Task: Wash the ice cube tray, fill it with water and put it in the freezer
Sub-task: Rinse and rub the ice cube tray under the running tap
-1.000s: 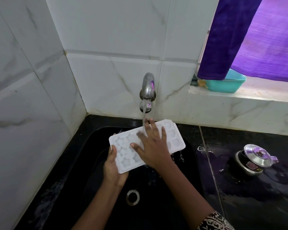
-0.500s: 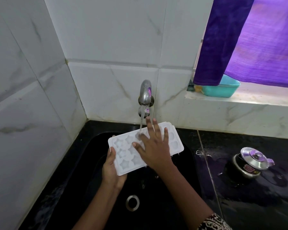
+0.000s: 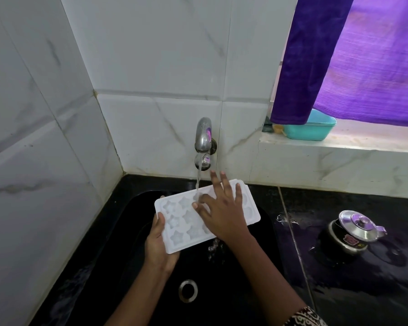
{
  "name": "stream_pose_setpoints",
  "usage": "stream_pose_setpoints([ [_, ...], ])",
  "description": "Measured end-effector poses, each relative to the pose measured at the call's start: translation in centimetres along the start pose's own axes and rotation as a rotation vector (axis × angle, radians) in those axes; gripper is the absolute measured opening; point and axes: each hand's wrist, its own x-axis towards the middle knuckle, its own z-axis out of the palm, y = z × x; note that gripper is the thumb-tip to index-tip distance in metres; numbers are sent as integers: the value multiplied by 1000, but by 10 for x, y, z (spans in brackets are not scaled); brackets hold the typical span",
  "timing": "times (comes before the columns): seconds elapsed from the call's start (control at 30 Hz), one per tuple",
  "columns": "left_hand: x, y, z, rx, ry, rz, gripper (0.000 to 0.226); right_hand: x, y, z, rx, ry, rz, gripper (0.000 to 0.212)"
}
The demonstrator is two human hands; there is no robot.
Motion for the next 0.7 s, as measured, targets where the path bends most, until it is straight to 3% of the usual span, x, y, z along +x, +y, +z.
stream_pose_setpoints([
  [0.4, 3, 0, 1, -6, 16, 40, 63, -5, -8, 6, -53, -34, -49, 57],
  [0.57, 2, -2, -3, -1, 16, 5, 66, -1, 1, 0, -32, -3, -12, 47],
  [0.7, 3, -1, -4, -12, 24, 29, 64, -5, -7, 6, -47, -45, -84, 54],
])
